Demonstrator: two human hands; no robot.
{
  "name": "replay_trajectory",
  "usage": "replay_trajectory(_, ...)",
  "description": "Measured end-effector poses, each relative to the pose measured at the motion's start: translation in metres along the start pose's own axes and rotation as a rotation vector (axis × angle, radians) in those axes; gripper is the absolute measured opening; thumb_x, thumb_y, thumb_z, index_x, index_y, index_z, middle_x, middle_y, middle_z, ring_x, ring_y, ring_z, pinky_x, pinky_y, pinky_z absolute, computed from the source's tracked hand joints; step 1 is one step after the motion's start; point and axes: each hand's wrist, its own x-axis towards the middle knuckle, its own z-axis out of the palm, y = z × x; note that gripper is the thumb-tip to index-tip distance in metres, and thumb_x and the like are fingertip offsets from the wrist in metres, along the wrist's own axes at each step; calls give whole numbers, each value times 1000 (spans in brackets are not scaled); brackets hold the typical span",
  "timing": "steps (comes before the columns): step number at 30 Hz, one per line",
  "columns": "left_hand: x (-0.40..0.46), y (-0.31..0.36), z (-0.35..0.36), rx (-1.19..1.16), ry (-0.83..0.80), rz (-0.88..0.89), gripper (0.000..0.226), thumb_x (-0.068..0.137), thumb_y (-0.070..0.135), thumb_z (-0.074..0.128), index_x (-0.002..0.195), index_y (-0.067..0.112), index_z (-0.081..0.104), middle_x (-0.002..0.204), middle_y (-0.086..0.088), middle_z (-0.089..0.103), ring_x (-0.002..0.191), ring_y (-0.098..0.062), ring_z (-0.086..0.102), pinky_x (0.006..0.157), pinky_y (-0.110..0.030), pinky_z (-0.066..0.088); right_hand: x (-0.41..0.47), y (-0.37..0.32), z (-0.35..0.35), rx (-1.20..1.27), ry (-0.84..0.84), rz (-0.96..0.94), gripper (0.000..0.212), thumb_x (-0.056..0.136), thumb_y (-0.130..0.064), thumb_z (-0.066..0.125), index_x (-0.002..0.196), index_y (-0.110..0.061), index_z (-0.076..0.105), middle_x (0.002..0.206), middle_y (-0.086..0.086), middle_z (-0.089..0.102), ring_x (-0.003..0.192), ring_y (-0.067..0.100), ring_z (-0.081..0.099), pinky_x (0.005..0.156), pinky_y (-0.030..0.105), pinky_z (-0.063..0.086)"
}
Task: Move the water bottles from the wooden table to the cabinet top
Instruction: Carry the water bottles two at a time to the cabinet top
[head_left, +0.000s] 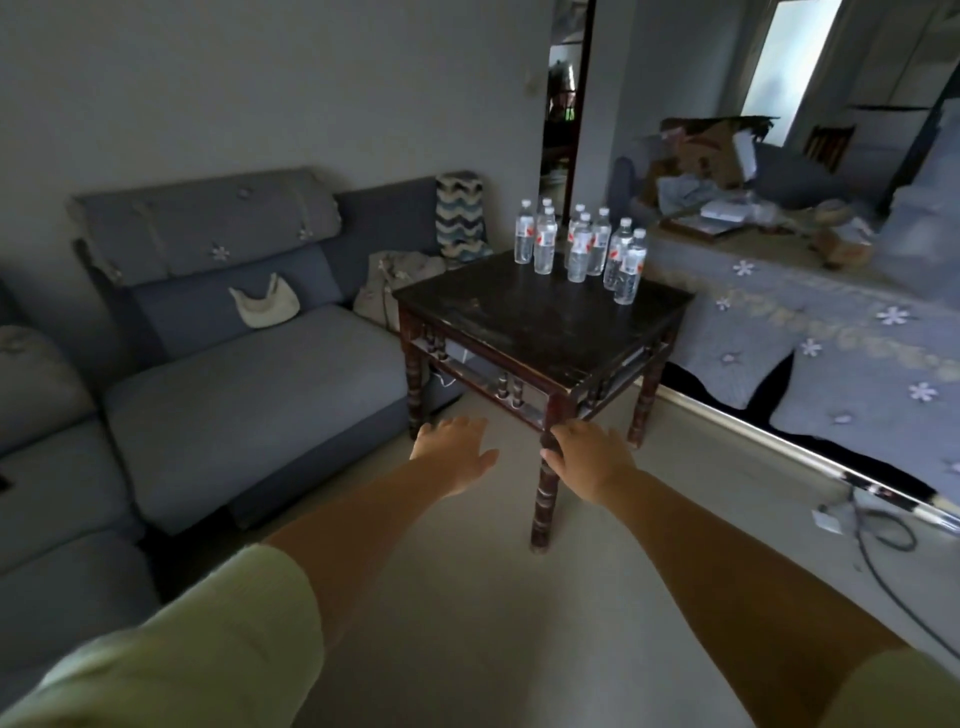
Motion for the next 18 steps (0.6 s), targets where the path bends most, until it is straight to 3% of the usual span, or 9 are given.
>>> replay_trajectory(4, 51, -52, -20, 11, -30, 37, 52, 96, 47, 39, 138, 17, 37, 137, -10, 46, 127, -31, 43, 104, -46, 32, 62, -22, -9, 2, 4, 66, 47, 99, -50, 34, 130, -19, 48, 126, 7, 56, 119, 24, 53, 97, 38, 42)
replay_trajectory(9, 112, -111, -48, -1, 38, 35, 51, 96, 45, 41, 140, 21, 37, 140, -10, 46, 126, -31, 44, 104, -46, 35, 128, -47, -22, 33, 35, 67, 50, 99, -49, 33, 137, -19, 43, 136, 8, 52, 128, 26, 48, 104, 43, 38)
replay_trajectory(14, 161, -130, -46, -8, 41, 102, 54, 95, 45, 42, 144, 23, 33, 147, -9, 38, 131, -32, 40, 107, -48, 32, 187, -52, -29, 71, -13, 73, 47, 100, -48, 32, 134, -19, 45, 135, 7, 50, 129, 27, 46, 108, 50, 32)
replay_trajectory(18, 211, -129, -43, -24, 23, 115, 50, 95, 45, 42, 138, 19, 40, 139, -10, 46, 128, -31, 43, 104, -47, 35, 237, -37, -23, 75, -33, 77, 45, 99, -49, 30, 132, -21, 45, 132, 6, 51, 126, 26, 47, 106, 50, 32)
